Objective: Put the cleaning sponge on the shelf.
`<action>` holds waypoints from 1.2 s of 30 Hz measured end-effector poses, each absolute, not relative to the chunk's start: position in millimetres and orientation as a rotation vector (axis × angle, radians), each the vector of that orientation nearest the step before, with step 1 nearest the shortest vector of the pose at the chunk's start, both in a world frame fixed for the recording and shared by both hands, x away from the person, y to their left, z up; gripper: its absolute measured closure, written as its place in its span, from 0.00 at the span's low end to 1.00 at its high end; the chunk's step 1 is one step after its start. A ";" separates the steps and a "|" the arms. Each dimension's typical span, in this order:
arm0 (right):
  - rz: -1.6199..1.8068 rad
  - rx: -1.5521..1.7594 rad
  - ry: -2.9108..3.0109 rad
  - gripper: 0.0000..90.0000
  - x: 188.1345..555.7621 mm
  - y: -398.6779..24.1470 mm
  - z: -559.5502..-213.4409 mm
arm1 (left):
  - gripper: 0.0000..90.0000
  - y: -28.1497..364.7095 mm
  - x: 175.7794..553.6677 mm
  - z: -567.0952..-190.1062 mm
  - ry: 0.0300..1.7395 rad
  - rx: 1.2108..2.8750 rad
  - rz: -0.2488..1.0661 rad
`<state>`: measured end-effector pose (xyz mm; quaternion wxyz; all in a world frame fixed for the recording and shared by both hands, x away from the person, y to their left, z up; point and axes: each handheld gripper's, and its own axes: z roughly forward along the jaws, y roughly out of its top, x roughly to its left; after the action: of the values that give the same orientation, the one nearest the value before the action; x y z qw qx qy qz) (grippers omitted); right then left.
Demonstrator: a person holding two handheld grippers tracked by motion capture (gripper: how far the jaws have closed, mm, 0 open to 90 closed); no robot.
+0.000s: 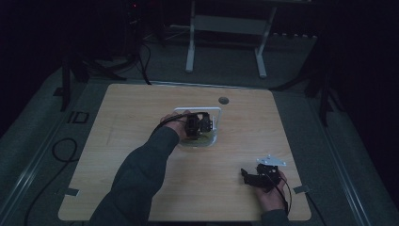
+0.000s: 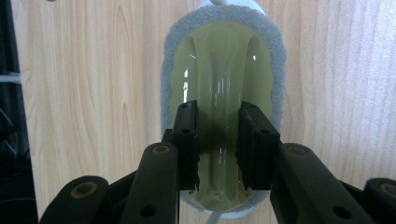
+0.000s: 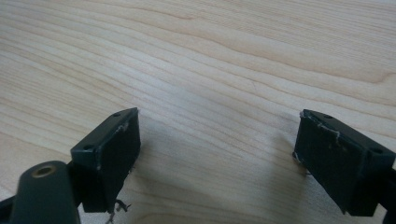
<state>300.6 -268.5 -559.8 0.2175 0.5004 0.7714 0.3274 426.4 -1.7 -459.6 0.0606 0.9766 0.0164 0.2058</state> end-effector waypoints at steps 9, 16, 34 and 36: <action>0.908 1.388 2.136 0.15 299.3 -268.2 -559.8 | 0.78 -3.2 428.0 -461.0 0.068 2.967 0.637; 0.907 1.386 2.136 0.15 299.2 -268.3 -559.8 | 0.72 -3.2 427.4 -461.0 0.070 2.958 0.632; 0.908 1.386 2.136 0.15 298.9 -268.2 -559.9 | 0.69 3.6 414.4 -442.8 0.127 2.882 0.697; 0.908 1.385 2.136 0.15 298.9 -268.3 -559.9 | 0.70 6.0 412.5 -438.9 0.130 2.870 0.707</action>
<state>298.9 -268.3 -559.9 0.2178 0.5002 0.7714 0.3278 412.5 6.0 -438.9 0.0911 0.9660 0.0437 0.2380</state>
